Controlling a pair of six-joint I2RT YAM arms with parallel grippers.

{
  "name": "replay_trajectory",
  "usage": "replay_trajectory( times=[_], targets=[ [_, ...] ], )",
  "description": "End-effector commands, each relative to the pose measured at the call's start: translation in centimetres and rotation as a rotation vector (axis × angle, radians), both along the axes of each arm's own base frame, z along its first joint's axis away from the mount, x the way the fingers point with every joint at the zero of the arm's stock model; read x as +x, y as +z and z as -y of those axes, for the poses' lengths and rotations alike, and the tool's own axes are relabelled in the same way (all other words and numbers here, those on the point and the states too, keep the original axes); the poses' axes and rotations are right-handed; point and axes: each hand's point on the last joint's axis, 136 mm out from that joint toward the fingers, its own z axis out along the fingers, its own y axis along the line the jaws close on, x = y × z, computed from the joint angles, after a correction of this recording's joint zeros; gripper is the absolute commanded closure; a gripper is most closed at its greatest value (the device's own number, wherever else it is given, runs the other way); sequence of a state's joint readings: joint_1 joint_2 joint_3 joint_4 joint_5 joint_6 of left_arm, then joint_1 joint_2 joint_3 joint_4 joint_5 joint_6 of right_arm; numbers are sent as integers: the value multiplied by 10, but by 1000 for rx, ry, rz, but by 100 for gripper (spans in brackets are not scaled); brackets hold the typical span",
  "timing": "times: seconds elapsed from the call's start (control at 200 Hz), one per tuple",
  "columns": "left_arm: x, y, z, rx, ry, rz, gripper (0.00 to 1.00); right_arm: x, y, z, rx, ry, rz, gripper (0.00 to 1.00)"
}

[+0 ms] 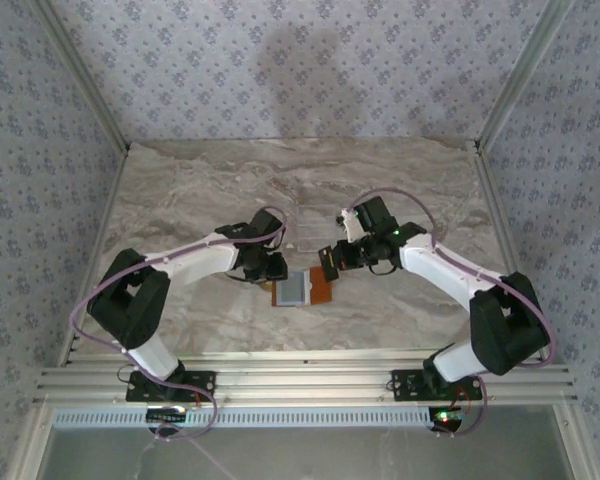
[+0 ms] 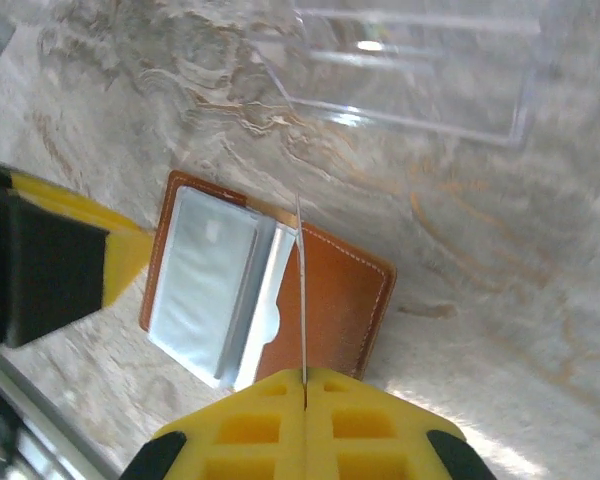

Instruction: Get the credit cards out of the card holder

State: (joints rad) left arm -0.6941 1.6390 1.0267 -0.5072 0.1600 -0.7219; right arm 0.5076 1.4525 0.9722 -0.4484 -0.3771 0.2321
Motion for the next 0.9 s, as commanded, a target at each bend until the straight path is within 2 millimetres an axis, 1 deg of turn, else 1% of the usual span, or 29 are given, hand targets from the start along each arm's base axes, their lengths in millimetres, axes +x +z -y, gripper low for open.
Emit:
replay_trajectory(
  times=[0.0, 0.03, 0.06, 0.195, 0.245, 0.27, 0.285, 0.35, 0.56, 0.765, 0.894],
  targets=[
    [3, 21, -4, 8, -6, 51, 73, -3, 10, 15, -149, 272, 157, 99],
    [3, 21, -5, 12, -4, 54, 73, 1, 13, 15, -171, 327, 206, 98],
    [3, 22, -6, 12, -3, 57, 72, -1, 12, 17, -196, 382, 220, 99],
    [1, 22, -11, 21, 2, 57, 73, 11, 22, 18, -288, 619, 372, 100],
    [1, 21, -13, 23, 7, 57, 73, 15, 24, 16, -306, 698, 416, 100],
    [0, 21, -14, 24, 8, 57, 73, 14, 20, 17, -318, 742, 422, 100],
    [0, 21, -15, 24, 10, 56, 73, 21, 29, 14, -322, 757, 459, 100],
    [0, 21, -18, 25, 18, 55, 74, 31, 33, 11, -343, 828, 498, 100],
    [-2, 19, -29, 26, 45, 49, 74, 55, 42, 0, -391, 992, 514, 100],
    [-5, 18, -34, 28, 61, 42, 74, 75, 36, -11, -430, 1095, 481, 100],
    [-7, 18, -36, 27, 69, 43, 74, 82, 25, -18, -438, 1145, 440, 100]
  ],
)
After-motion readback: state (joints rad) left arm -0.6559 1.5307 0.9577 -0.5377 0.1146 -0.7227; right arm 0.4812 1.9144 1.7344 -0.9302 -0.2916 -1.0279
